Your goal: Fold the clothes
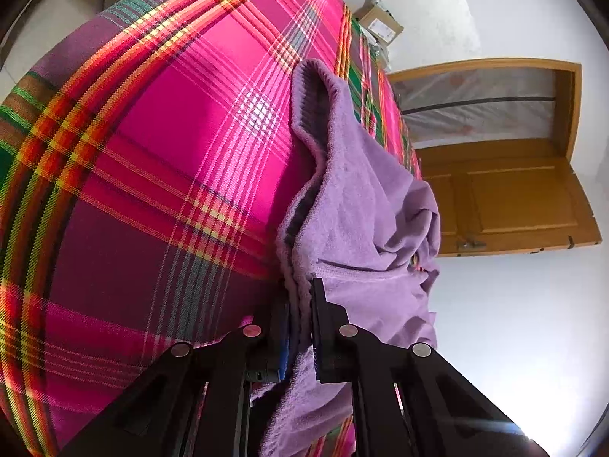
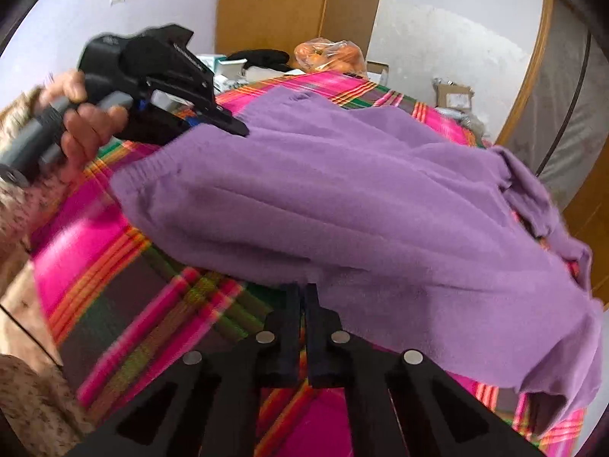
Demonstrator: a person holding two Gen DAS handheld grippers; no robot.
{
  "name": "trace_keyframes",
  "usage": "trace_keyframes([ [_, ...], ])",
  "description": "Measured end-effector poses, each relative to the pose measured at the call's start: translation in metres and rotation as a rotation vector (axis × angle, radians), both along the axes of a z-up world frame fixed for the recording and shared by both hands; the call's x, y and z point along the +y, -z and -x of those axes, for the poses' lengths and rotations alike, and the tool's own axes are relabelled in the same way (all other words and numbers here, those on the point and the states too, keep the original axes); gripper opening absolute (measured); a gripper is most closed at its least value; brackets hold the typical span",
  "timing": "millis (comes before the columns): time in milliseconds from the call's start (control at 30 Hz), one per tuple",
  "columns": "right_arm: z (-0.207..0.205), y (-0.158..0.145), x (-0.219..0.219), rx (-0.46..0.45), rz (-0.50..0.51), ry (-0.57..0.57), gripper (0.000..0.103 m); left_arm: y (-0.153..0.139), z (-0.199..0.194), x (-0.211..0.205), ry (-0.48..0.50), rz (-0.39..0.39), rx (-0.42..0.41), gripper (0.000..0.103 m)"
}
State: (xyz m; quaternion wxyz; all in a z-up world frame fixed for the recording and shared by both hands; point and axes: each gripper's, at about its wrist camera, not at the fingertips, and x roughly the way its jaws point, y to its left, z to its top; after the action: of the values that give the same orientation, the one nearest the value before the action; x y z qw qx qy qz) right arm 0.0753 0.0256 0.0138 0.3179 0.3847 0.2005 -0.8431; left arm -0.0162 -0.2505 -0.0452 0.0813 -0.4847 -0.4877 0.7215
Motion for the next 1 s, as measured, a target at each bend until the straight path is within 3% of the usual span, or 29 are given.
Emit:
trace_keyframes([
  [200,-0.016,-0.012,0.005,-0.084,0.101,-0.031,0.002,-0.009,-0.004,0.0,0.017,0.015,0.026,0.009],
  [633,-0.045,-0.026,0.006,-0.17,0.166,-0.099,0.002,-0.019,-0.017,-0.019,0.015,0.017,0.073,0.008],
  [1000,-0.038,-0.012,0.007,-0.21,0.142,-0.059,0.002,-0.015,-0.022,-0.022,0.028,0.009,0.071,0.008],
])
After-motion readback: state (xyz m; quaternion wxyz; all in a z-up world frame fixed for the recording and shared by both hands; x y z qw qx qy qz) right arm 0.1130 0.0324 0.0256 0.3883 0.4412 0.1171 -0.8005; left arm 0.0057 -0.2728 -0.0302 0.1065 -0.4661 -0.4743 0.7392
